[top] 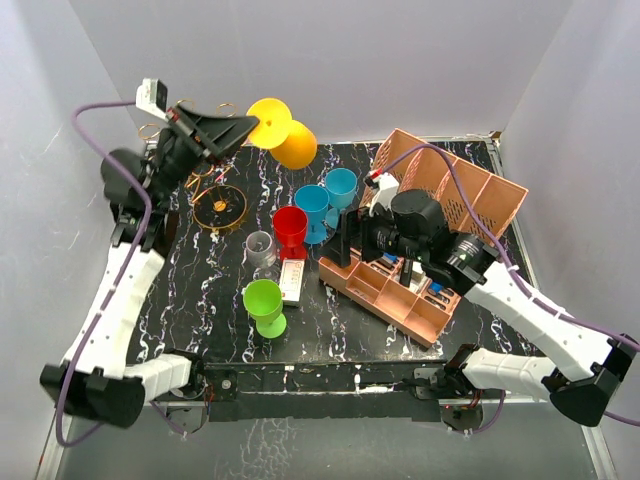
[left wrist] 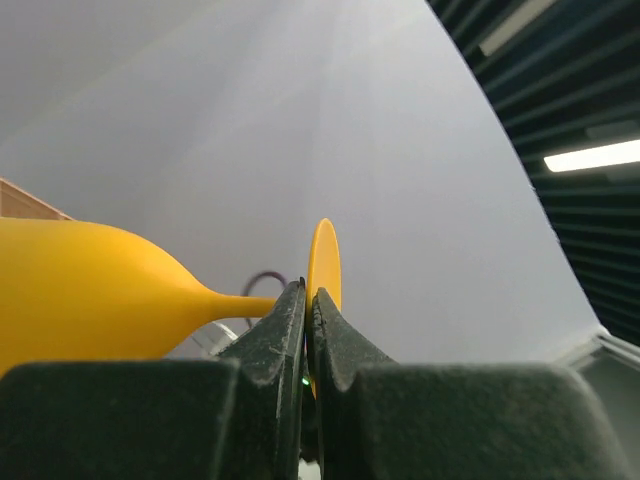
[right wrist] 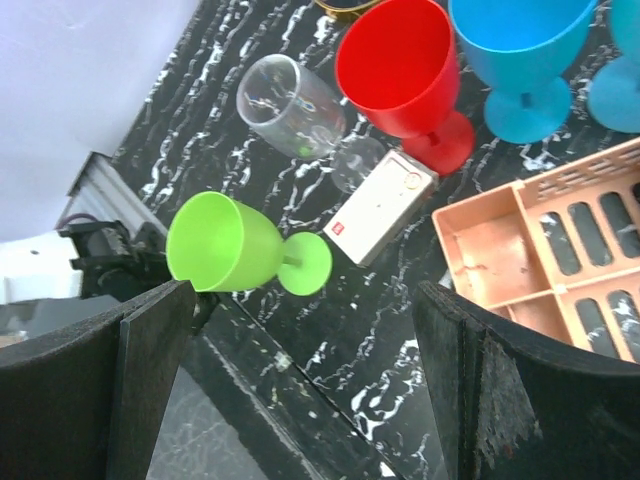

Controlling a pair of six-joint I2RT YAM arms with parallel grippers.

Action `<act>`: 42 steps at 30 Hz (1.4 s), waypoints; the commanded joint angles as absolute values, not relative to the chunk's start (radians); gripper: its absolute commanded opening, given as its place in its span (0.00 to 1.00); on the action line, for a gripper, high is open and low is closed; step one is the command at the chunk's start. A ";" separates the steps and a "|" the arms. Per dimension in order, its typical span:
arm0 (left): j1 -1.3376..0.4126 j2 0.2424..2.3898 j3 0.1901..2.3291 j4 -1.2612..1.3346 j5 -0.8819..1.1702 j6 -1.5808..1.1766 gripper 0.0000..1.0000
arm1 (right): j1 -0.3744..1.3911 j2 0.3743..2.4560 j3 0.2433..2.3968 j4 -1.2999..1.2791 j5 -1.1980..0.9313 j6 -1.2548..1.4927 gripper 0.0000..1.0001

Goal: Take the wine glass off the wine glass rack

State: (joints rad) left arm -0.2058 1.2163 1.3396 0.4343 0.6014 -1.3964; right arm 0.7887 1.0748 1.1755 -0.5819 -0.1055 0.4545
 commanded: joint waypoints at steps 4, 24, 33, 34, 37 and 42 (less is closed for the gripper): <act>-0.210 1.021 1.137 0.693 0.640 -1.672 0.00 | 0.674 1.068 1.099 -0.157 -0.435 0.674 1.00; -0.209 0.868 0.793 1.142 0.596 -2.071 0.00 | 0.487 1.209 0.950 1.112 -0.781 1.426 0.85; -0.210 0.899 0.731 1.286 0.587 -2.091 0.00 | 0.502 1.213 0.871 1.483 -0.739 1.766 0.59; -0.209 0.902 0.727 1.295 0.590 -2.090 0.00 | 0.507 1.209 0.868 1.493 -0.726 1.780 0.56; -0.209 0.916 0.724 1.301 0.613 -2.077 0.00 | 0.519 1.207 0.865 1.527 -0.704 1.821 0.47; -0.210 0.912 0.716 1.287 0.634 -2.057 0.00 | 0.526 1.218 0.856 1.562 -0.677 1.855 0.37</act>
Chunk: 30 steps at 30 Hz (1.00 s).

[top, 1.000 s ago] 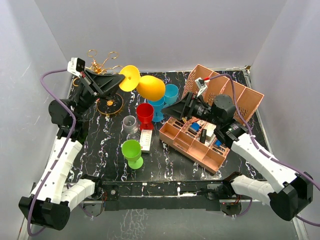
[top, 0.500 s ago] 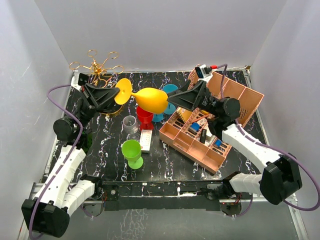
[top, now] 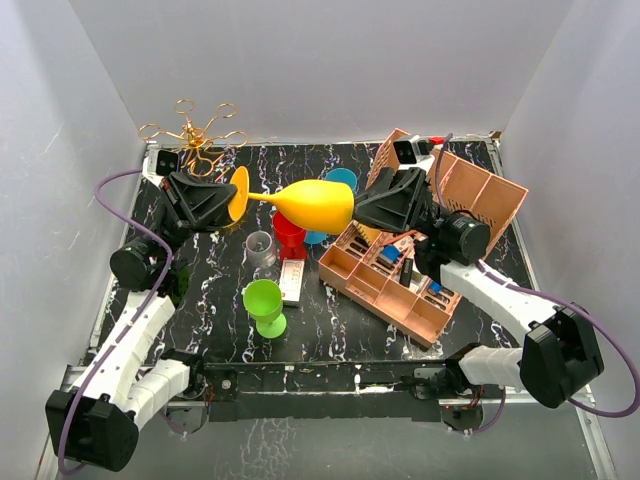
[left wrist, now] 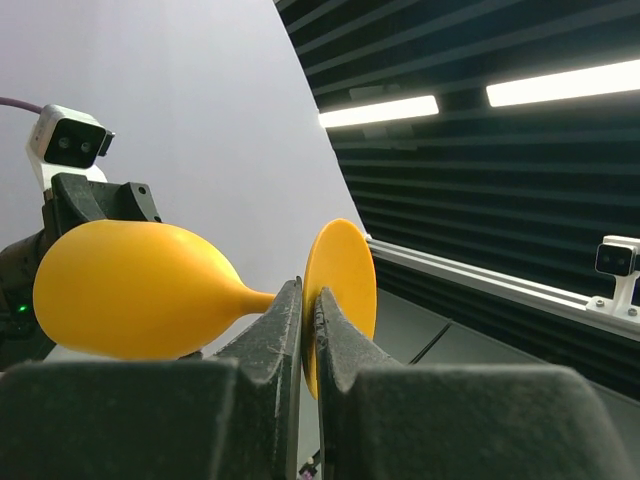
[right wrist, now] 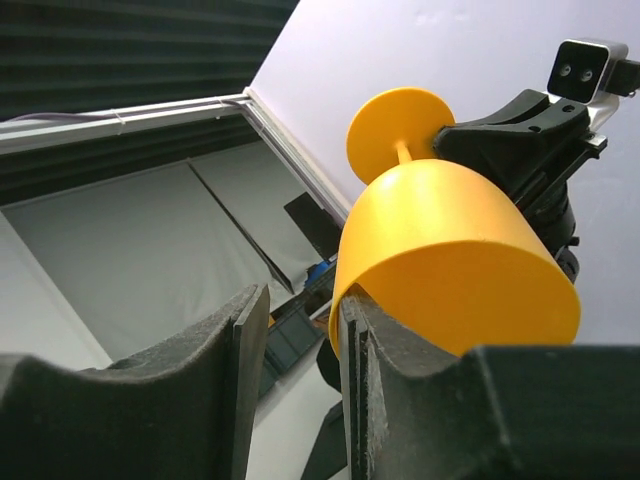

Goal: Take the wine glass off the wine glass rack

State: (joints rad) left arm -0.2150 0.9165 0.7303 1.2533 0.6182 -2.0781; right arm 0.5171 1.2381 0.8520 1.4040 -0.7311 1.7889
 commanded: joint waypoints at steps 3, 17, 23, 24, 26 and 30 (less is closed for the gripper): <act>-0.209 0.910 0.726 1.258 0.648 -2.036 0.00 | 0.531 1.226 0.860 1.546 -0.683 1.840 0.37; -0.209 0.879 0.758 1.085 0.706 -1.911 0.02 | 0.551 1.204 0.836 1.511 -0.718 1.762 0.08; -0.210 0.802 0.775 0.795 0.707 -1.727 0.42 | 0.552 1.025 0.736 1.161 -0.715 1.562 0.08; -0.210 0.792 0.785 0.738 0.707 -1.685 0.50 | 0.551 0.984 0.724 1.084 -0.709 1.520 0.08; -0.209 0.765 0.807 0.596 0.703 -1.595 0.64 | 0.550 0.905 0.719 0.853 -0.696 1.405 0.08; -0.209 0.706 0.875 0.236 0.648 -1.364 0.96 | 0.549 0.765 0.783 0.277 -0.581 1.059 0.08</act>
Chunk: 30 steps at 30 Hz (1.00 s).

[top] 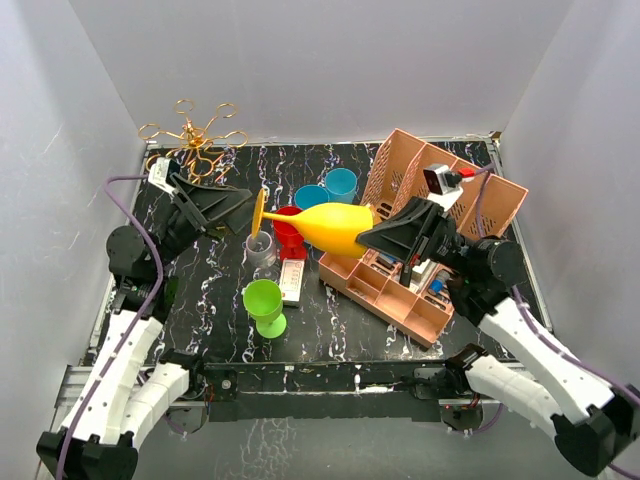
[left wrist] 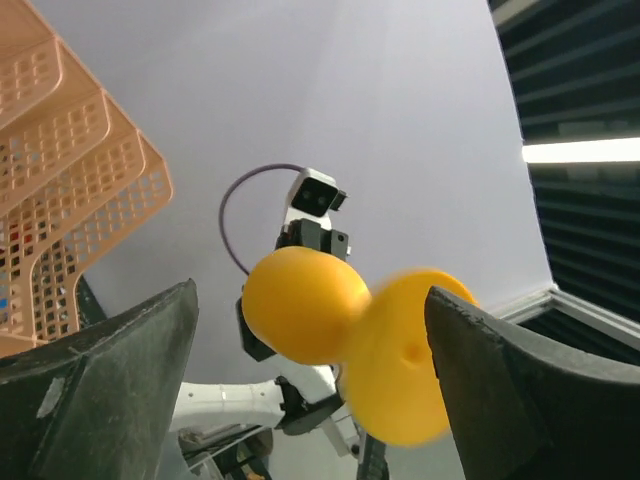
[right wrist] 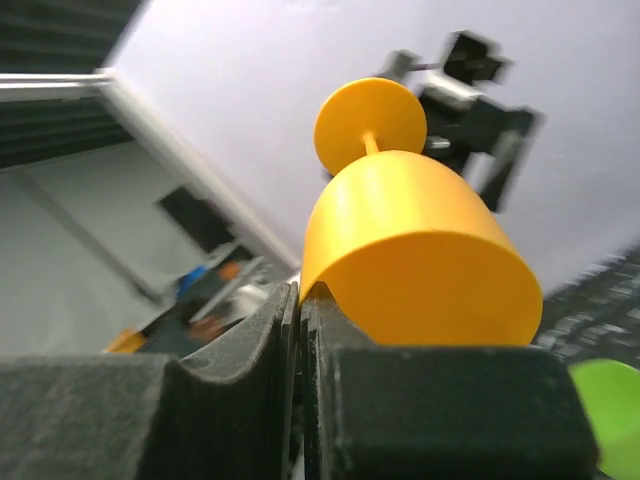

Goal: Take the wine glass off the wine glass rack

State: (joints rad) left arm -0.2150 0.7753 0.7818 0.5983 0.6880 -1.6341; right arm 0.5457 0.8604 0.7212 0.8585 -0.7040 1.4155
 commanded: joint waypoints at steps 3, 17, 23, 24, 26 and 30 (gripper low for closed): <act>-0.209 0.685 0.954 -0.040 0.559 -1.193 0.97 | 0.551 0.712 0.835 -0.125 -0.440 0.886 0.08; -0.210 0.661 1.279 -0.540 0.118 -0.823 0.97 | 0.551 0.997 1.187 -0.763 -0.558 0.248 0.08; -0.210 0.652 1.274 -0.553 0.112 -0.825 0.97 | 0.604 1.110 1.314 -0.926 -0.713 0.117 0.08; -0.210 0.651 1.272 -0.556 0.109 -0.825 0.97 | 0.633 1.115 1.326 -0.947 -0.686 0.118 0.08; -0.210 0.648 1.268 -0.557 0.107 -0.827 0.97 | 0.727 1.128 1.350 -0.983 -0.607 0.134 0.08; -0.210 0.649 1.263 -0.557 0.104 -0.824 0.97 | 0.908 1.180 1.395 -1.050 -0.423 0.197 0.08</act>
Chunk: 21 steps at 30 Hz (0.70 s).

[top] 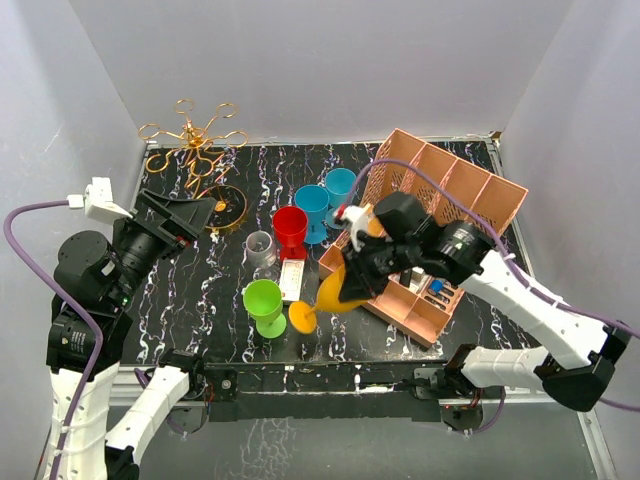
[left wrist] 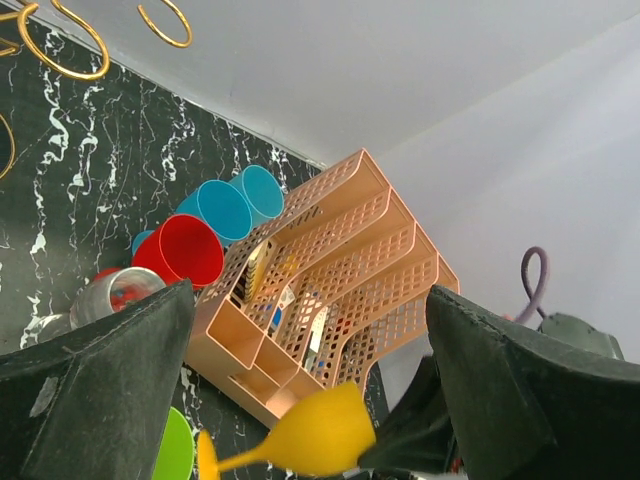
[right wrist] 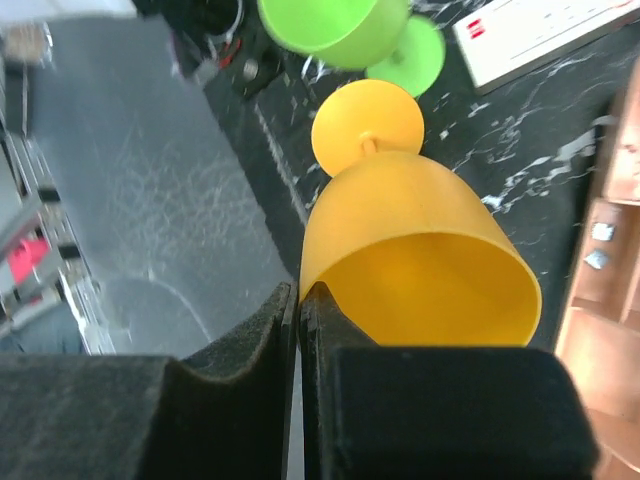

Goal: Take the wine glass off the wine glass rack

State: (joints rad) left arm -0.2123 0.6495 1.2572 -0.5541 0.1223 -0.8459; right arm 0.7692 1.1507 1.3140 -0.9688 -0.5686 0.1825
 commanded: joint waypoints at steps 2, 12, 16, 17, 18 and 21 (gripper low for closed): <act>-0.210 0.654 1.263 -0.561 0.102 -0.821 0.97 | 0.989 1.219 1.420 -1.105 -0.315 0.229 0.08; -0.209 0.653 1.262 -0.577 0.099 -0.822 0.97 | 1.224 1.444 1.526 -1.272 0.078 0.330 0.08; -0.209 0.649 1.272 -0.587 0.091 -0.817 0.97 | 1.269 1.511 1.554 -1.243 0.117 0.337 0.08; -0.209 0.649 1.273 -0.592 0.090 -0.815 0.97 | 1.277 1.527 1.557 -1.240 0.127 0.337 0.08; -0.210 0.649 1.279 -0.596 0.089 -0.813 0.97 | 1.285 1.545 1.562 -1.241 0.142 0.338 0.08; -0.210 0.649 1.292 -0.606 0.086 -0.806 0.97 | 1.296 1.584 1.574 -1.241 0.177 0.339 0.08</act>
State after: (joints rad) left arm -0.2123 0.6506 1.2572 -0.5938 0.1009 -0.8299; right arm 1.2762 1.5471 1.5181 -1.2633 0.0814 0.3202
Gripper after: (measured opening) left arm 0.970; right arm 0.098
